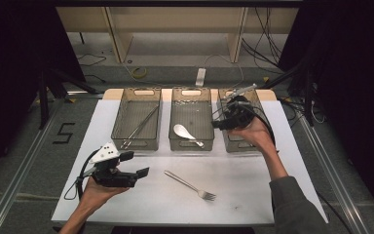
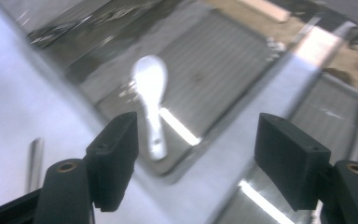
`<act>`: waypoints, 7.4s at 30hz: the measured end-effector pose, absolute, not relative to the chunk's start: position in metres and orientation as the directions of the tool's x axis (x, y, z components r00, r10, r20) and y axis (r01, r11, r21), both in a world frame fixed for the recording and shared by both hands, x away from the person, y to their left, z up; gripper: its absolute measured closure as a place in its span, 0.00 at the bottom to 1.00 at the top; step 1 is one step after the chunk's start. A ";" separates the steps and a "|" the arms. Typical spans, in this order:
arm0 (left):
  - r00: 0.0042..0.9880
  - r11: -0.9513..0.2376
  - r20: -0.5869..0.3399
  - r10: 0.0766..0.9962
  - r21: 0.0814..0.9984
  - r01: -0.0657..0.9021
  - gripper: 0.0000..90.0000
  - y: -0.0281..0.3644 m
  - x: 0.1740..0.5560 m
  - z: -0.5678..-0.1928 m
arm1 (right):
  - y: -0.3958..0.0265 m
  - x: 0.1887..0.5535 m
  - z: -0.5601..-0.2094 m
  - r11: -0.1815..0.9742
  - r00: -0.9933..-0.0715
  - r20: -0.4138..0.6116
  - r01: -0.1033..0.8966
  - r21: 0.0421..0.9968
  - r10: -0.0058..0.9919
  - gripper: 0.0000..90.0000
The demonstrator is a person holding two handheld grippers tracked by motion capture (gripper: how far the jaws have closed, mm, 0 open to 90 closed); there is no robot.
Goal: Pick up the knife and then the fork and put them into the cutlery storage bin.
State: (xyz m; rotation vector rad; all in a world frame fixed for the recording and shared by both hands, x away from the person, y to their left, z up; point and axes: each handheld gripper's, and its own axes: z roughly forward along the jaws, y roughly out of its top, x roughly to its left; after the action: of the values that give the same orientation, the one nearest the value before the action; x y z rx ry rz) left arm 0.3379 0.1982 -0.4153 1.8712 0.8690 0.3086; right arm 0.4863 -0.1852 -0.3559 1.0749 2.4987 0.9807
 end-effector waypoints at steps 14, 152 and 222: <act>0.701 -0.228 -0.154 0.696 0.878 0.420 0.17 0.200 0.338 -0.415 | -0.148 0.421 -0.381 0.610 -0.815 0.052 0.473 0.636 0.577 0.35; 0.687 -0.205 -0.160 0.709 0.885 0.419 0.17 0.204 0.338 -0.414 | -0.108 0.397 -0.440 0.847 -0.919 0.027 0.374 0.378 0.394 0.95; 0.672 -0.187 -0.169 0.721 0.887 0.423 0.17 0.206 0.341 -0.414 | -0.247 0.536 -0.390 0.339 -0.442 0.030 0.727 0.597 0.896 0.94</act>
State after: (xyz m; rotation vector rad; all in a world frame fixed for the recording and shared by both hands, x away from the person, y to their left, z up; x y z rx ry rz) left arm 0.3407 0.2063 -0.4145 1.8186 0.9084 0.3488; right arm 0.5361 -0.2469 -0.3897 1.4483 2.3038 0.7872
